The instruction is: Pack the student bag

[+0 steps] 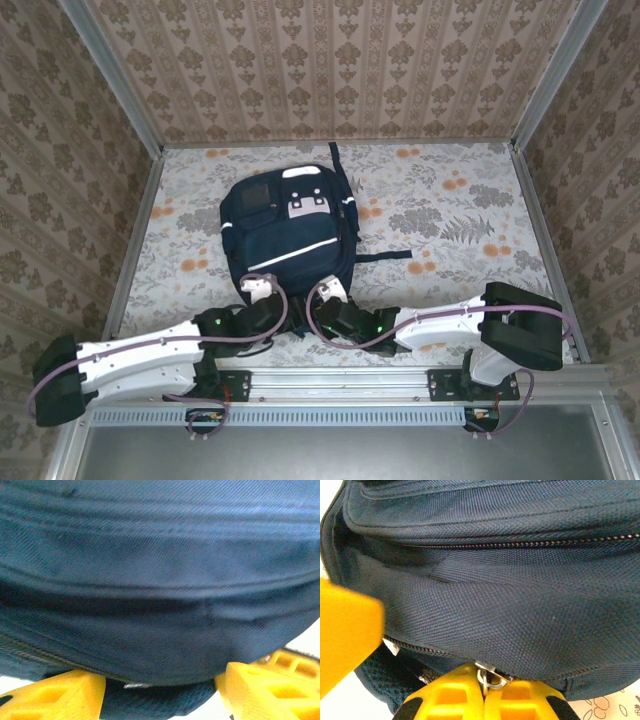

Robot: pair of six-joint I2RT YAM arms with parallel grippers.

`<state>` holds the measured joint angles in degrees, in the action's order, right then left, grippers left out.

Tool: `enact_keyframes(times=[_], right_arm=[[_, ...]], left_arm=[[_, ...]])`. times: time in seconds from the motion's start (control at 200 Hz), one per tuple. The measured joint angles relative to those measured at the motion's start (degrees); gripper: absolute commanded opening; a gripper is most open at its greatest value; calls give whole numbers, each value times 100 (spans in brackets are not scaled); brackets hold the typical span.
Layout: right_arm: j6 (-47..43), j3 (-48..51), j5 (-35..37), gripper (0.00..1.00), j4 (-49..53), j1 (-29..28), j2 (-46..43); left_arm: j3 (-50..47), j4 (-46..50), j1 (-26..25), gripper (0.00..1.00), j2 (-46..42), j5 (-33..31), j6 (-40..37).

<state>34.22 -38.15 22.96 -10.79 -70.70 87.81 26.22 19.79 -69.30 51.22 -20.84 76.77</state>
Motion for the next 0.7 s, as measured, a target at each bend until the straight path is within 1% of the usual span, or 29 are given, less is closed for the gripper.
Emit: enact_keyframes(times=[0.09, 0.195, 0.25, 0.28, 0.36, 0.41, 0.445, 0.505, 0.55, 0.7], right_arm=[[0, 11, 15, 0, -72, -26, 2], [0, 35, 17, 0, -175, -63, 2], [0, 39, 20, 0, -216, -74, 2], [0, 39, 22, 0, -236, -81, 2], [0, 46, 22, 0, -275, -87, 2], [0, 50, 24, 0, -280, -90, 2], [0, 50, 28, 0, -280, -90, 2], [0, 50, 42, 0, -280, -90, 2], [0, 50, 48, 0, -278, -90, 2], [-4, 50, 74, 0, -278, -98, 4]], left_arm=[[26, -103, 52, 67, 190, -181, 173], [15, -254, 164, 68, 247, -291, 323], [9, -321, 223, 70, 282, -323, 361], [9, -358, 247, 70, 321, -343, 385], [7, -452, 339, 59, 444, -354, 446], [-2, -490, 385, 48, 509, -365, 461], [-24, -531, 415, 36, 546, -374, 474], [-63, -581, 459, 19, 610, -398, 448], [-74, -612, 483, 1, 649, -415, 452], [-76, -680, 562, 0, 673, -369, 382]])
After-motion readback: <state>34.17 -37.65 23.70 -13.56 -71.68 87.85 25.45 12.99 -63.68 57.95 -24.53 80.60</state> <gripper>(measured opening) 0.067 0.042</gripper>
